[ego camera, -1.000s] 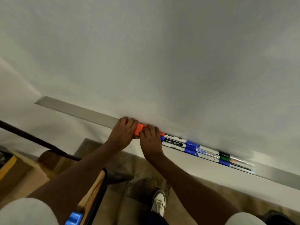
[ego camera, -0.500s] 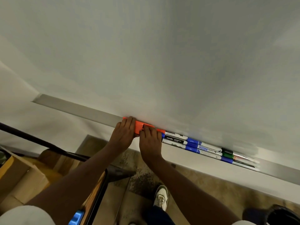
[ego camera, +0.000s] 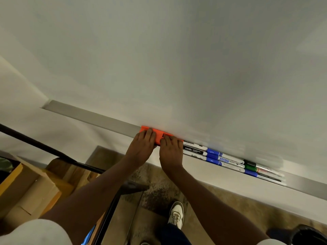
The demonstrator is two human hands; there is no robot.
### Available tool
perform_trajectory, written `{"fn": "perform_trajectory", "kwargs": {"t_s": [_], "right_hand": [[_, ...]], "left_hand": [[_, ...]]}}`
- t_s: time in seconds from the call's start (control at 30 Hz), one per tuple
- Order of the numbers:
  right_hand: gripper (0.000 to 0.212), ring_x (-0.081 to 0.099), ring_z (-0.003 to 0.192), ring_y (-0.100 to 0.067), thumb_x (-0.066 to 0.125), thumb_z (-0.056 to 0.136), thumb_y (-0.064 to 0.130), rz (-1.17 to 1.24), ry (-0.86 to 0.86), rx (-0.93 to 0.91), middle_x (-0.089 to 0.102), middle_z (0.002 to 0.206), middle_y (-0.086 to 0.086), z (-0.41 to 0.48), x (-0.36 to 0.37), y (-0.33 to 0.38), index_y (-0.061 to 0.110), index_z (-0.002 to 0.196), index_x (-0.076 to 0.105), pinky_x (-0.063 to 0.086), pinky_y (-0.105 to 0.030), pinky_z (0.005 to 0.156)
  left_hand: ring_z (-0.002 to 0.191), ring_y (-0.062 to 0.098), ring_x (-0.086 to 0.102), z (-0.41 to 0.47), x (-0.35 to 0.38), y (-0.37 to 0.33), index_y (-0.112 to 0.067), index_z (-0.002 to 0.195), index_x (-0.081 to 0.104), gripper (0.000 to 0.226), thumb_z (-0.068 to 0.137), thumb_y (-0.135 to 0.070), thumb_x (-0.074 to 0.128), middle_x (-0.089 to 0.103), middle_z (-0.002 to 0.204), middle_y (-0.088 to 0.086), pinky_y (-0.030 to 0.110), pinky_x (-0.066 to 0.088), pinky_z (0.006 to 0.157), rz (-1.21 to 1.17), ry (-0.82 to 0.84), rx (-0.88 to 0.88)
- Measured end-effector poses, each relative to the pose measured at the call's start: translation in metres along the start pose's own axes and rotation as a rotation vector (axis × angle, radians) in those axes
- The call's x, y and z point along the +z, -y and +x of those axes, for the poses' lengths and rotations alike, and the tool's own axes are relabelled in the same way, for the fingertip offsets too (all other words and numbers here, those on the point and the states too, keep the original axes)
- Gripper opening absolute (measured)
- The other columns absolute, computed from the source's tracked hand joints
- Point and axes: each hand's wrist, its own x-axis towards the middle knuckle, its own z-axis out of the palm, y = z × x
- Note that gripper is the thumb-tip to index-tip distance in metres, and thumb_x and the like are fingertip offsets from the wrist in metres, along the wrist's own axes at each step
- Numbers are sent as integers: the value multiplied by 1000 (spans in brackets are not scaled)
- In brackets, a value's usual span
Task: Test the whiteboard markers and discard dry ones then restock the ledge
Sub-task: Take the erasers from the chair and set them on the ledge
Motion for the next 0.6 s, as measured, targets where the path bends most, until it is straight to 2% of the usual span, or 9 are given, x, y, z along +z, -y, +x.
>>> {"fn": "perform_trajectory", "kwargs": {"t_s": [0.1,0.17,0.23,0.3,0.4,0.5,0.6], "right_hand": [[25,55,95,-33,42,79,7,31,22,34,64,102,-13,0,-5,1,7,93,63,43,-43,82],[24,49,105,-35,55,78,10,43,39,65,60,110,-15,-5,-10,6,6,100,62,40,-46,87],[36,44,116,-38,66,77,20,39,87,78,57,120,-17,-12,-16,14,8,110,60,39,-49,92],[51,40,125,-41,69,77,32,66,140,71,52,130,-19,-21,-21,28,11,121,57,38,-53,96],[60,42,126,-41,72,71,44,107,157,12,53,132,-17,-35,-28,50,14,122,60,40,-54,95],[67,42,126,-39,54,72,59,178,169,-98,53,132,-15,-55,-30,76,14,121,61,39,-52,95],[76,35,130,-36,63,63,60,215,263,-210,49,136,-12,-79,-25,109,14,124,58,38,-51,97]], "left_hand": [[107,38,58,-5,-9,0,-2,123,46,70,72,-35,80,57,122,23,46,49,88,-18,10,-15],[115,39,53,-11,-15,1,-4,128,41,79,71,-41,79,54,128,23,48,46,92,-9,12,-42],[124,42,46,-25,-21,-1,-2,136,39,87,71,-43,78,47,137,25,52,41,100,-2,14,-92],[129,43,41,-44,-26,-1,-2,140,37,92,70,-44,79,42,142,25,53,36,104,-3,9,-165],[136,37,35,-81,-35,-6,-4,143,34,94,73,-50,76,37,147,20,48,30,109,-72,7,-319],[142,32,22,-135,-35,-5,-6,148,24,86,81,-44,64,22,155,17,45,22,115,-141,25,-443],[139,32,29,-196,-24,8,-3,146,28,81,82,-48,52,30,151,18,47,26,114,-206,20,-516]]}}
